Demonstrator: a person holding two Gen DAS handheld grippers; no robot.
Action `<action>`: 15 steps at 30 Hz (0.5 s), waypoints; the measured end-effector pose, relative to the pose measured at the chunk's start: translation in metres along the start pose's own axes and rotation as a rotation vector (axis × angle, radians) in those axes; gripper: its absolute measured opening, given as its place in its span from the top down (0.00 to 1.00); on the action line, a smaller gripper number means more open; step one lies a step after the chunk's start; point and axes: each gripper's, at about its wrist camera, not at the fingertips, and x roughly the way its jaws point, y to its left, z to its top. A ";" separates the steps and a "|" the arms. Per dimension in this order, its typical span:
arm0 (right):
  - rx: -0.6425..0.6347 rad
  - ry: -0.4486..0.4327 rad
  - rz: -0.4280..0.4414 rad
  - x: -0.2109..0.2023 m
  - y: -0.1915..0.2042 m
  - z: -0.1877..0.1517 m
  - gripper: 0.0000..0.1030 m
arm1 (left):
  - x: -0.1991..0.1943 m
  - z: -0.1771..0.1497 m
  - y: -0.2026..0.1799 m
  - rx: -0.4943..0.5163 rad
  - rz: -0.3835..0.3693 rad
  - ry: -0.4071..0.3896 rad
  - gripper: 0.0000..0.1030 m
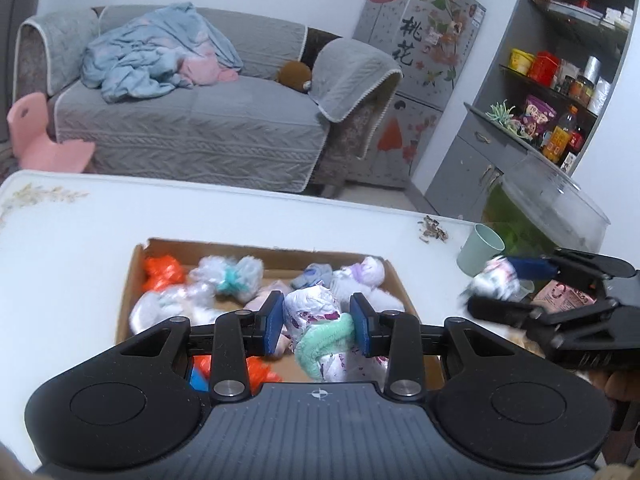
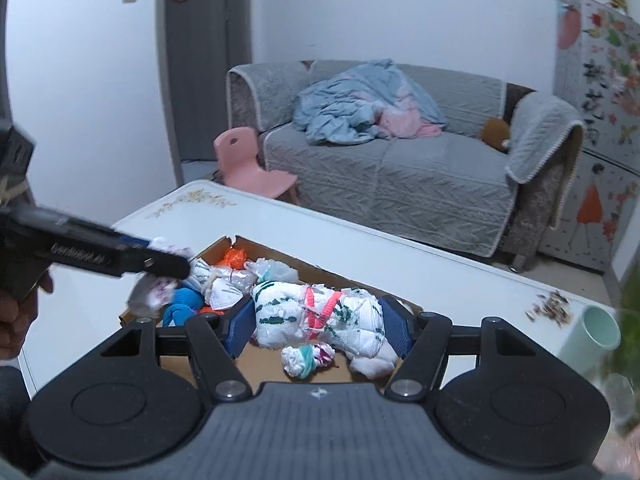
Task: Organize objects
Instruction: 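Carry both bundles into the tray and lower them beside the others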
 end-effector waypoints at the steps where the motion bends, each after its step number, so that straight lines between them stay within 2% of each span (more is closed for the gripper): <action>1: -0.008 0.007 0.011 0.002 -0.001 -0.001 0.40 | 0.005 0.001 -0.002 0.011 0.003 0.000 0.58; 5: -0.018 0.029 0.031 0.016 -0.009 -0.007 0.40 | 0.026 0.000 -0.009 0.043 0.009 0.011 0.58; 15: -0.046 0.095 0.057 0.034 -0.012 -0.020 0.40 | 0.061 -0.023 -0.013 0.023 0.034 0.080 0.58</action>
